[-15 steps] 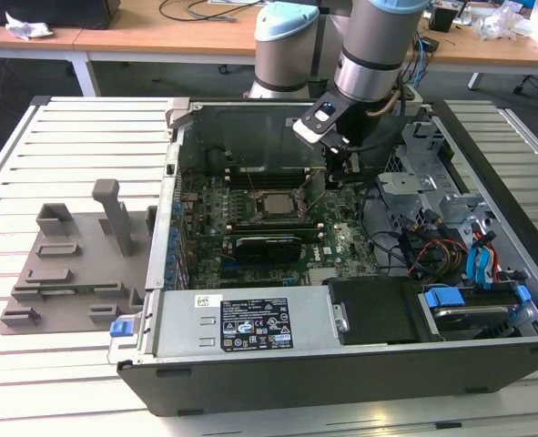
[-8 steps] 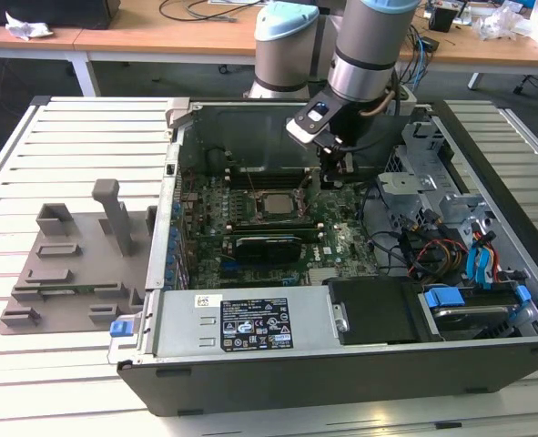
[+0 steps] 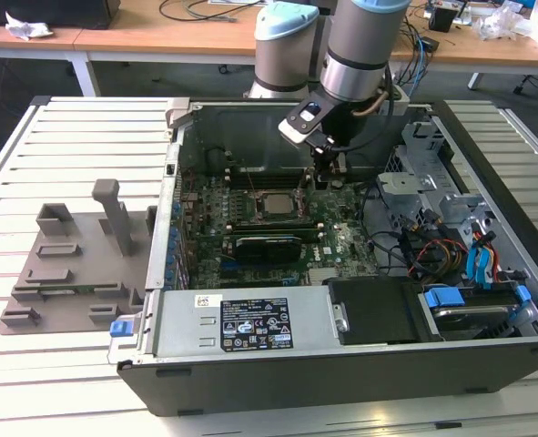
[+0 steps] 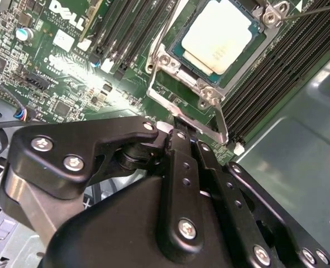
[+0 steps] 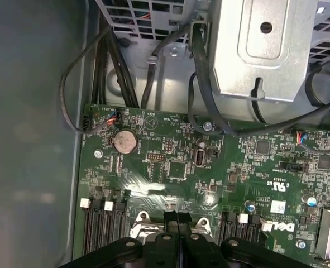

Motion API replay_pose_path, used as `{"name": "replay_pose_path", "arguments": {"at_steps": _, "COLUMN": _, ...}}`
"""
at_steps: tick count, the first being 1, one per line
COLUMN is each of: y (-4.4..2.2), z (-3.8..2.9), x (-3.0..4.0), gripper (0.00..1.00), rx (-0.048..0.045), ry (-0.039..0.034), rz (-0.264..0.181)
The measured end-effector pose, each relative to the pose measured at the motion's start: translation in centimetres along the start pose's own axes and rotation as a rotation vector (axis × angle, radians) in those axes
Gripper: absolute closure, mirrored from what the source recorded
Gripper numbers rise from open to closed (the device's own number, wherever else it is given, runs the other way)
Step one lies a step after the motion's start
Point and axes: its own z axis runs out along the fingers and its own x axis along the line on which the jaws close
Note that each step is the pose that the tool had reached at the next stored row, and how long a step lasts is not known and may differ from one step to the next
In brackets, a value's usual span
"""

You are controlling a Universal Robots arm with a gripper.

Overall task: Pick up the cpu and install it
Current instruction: 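Close the cpu cover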

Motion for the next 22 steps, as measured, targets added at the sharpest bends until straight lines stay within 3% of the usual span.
{"name": "replay_pose_path", "arguments": {"at_steps": 10, "y": -1.73, "z": 0.1, "x": 0.18, "gripper": 0.89, "rx": 0.0, "ry": 0.0, "rz": 0.0}}
{"name": "replay_pose_path", "arguments": {"at_steps": 12, "y": -2.89, "z": 0.19, "x": 0.31, "gripper": 0.89, "rx": 0.0, "ry": 0.0, "rz": 0.0}}
{"name": "replay_pose_path", "arguments": {"at_steps": 16, "y": -3.55, "z": 0.28, "x": 0.38, "gripper": 0.89, "rx": -0.0001, "ry": 0.0, "rz": 0.0}}
{"name": "replay_pose_path", "arguments": {"at_steps": 19, "y": -4.53, "z": 0.85, "x": 0.48, "gripper": 0.89, "rx": 0.0, "ry": 0.0, "rz": 0.0}}
{"name": "replay_pose_path", "arguments": {"at_steps": 22, "y": -4.85, "z": 1.26, "x": 0.51, "gripper": 0.89, "rx": 0.0, "ry": 0.0001, "rz": 0.0}}
